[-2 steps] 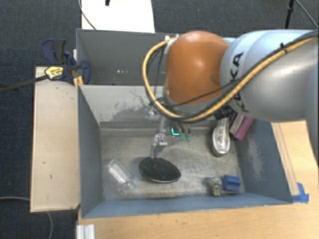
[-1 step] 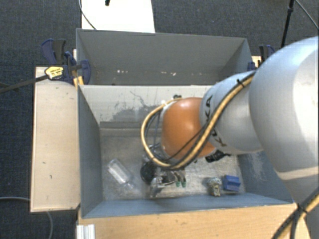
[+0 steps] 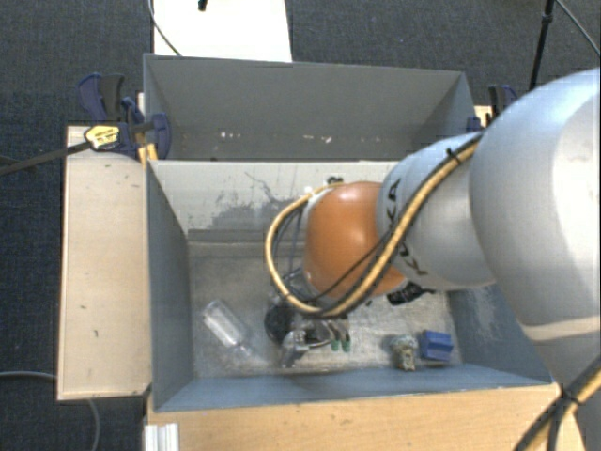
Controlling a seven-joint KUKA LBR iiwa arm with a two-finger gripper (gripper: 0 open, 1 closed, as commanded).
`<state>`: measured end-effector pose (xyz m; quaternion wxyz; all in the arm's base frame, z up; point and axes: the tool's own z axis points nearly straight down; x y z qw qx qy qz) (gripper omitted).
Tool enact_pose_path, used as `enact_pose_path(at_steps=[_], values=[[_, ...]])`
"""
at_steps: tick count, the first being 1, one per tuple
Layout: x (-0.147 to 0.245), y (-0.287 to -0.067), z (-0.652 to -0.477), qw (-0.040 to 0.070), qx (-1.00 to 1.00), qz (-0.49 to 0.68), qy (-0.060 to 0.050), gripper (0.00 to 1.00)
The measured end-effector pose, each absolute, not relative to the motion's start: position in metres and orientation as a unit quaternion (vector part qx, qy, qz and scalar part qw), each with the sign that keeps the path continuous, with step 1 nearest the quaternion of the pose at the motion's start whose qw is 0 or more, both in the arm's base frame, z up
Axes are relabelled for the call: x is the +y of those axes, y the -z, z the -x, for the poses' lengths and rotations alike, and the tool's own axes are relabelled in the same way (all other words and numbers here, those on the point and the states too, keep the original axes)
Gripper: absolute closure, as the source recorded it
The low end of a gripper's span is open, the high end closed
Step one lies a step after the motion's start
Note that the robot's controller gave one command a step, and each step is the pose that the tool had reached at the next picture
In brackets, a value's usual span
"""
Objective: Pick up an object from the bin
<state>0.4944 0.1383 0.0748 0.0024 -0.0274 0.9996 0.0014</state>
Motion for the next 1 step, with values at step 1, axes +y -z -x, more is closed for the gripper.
enact_pose_path(at_steps=[1], values=[[0.0831,-0.0745,-0.5444,0.006,1.000,0.025,-0.001,1.00]])
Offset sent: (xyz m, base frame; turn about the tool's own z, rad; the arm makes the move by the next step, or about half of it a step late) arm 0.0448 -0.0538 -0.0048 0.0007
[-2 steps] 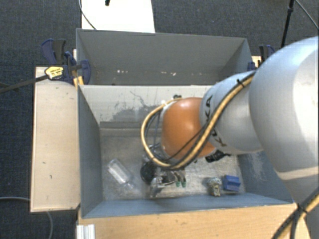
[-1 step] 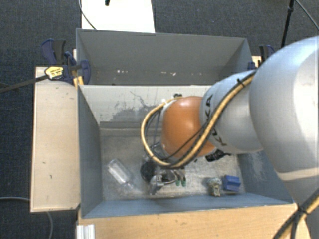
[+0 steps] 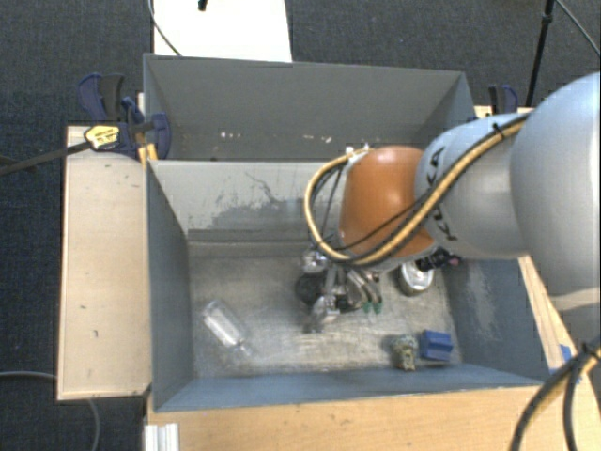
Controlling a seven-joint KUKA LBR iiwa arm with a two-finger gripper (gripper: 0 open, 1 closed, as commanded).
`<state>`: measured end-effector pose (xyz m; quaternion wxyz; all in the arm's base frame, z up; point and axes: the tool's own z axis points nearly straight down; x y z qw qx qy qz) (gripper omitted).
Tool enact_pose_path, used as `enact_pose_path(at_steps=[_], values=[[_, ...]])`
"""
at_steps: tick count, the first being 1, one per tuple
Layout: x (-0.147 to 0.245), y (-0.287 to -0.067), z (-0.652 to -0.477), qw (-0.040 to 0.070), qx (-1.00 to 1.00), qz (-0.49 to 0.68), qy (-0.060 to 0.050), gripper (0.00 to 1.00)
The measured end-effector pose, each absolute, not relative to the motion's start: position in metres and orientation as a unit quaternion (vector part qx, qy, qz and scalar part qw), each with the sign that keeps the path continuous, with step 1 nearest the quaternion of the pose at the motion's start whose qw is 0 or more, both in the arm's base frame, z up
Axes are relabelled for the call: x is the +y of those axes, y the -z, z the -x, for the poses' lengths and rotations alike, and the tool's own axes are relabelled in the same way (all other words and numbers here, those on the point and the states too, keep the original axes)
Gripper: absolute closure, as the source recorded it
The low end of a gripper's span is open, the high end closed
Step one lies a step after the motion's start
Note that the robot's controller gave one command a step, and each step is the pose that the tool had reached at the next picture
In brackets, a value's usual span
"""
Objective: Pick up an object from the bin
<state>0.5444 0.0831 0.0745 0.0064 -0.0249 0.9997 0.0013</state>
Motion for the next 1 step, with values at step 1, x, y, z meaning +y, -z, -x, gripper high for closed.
enact_pose_path(at_steps=[1], values=[[0.0762,-0.2429,-0.5281,0.004,0.973,0.231,0.000,1.00]])
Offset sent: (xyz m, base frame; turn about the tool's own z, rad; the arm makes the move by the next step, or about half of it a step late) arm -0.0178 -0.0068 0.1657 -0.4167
